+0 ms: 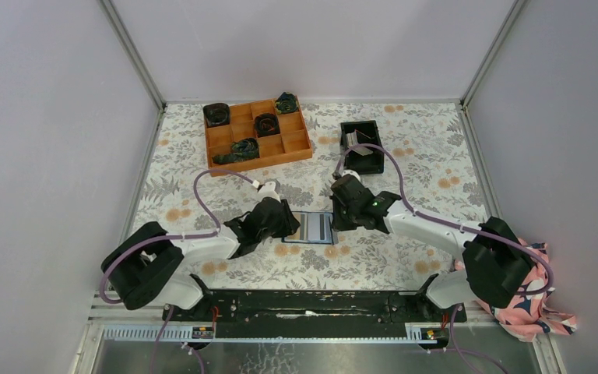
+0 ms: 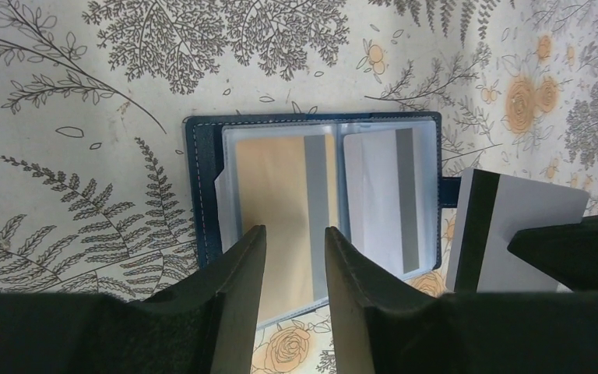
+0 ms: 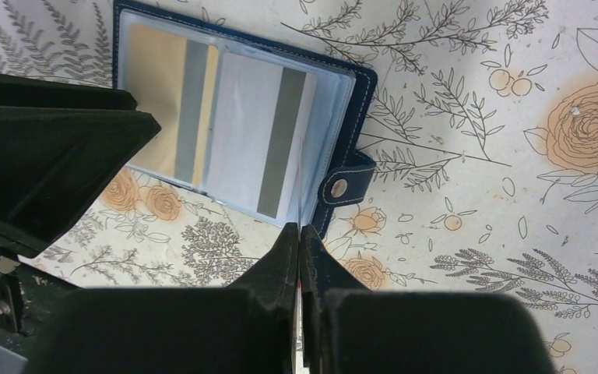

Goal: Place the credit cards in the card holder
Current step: Turn over the card slot in the card holder.

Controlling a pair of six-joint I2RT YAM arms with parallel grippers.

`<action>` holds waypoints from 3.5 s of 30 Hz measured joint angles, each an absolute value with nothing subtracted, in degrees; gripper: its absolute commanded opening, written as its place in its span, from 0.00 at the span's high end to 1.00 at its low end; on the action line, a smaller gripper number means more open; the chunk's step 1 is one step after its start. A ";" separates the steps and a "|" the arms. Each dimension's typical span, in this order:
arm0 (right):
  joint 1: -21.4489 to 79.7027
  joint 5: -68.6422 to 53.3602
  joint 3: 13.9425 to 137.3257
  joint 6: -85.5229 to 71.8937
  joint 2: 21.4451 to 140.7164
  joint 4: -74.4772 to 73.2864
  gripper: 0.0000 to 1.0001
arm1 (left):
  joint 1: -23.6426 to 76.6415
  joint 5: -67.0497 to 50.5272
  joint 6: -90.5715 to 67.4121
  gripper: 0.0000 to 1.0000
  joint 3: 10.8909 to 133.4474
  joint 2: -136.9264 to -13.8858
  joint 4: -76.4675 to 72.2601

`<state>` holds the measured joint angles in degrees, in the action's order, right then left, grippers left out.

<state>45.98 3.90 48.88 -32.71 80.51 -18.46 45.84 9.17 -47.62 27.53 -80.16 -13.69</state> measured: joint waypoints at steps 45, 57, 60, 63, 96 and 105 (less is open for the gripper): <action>37.32 -4.27 43.92 -36.40 82.56 -9.08 1.00 | 46.24 10.00 -48.49 0.62 27.83 -82.56 -14.48; 36.12 -6.24 40.38 -39.44 82.13 -4.43 1.00 | 46.59 10.59 -49.36 0.62 27.00 -82.28 -15.44; 35.77 -7.51 38.96 -40.60 81.89 -2.26 1.00 | 46.70 10.76 -49.45 0.62 26.76 -82.28 -15.90; 35.07 -9.10 36.93 -42.13 80.93 0.36 1.00 | 46.96 10.90 -49.65 0.62 26.46 -82.28 -16.40; 41.10 -15.59 44.07 -46.57 88.27 9.76 1.00 | 47.99 11.90 -51.51 0.62 25.15 -81.23 -16.91; 41.30 -15.51 44.10 -46.44 90.35 9.76 1.00 | 48.18 14.50 -52.34 0.60 24.36 -75.83 -8.01</action>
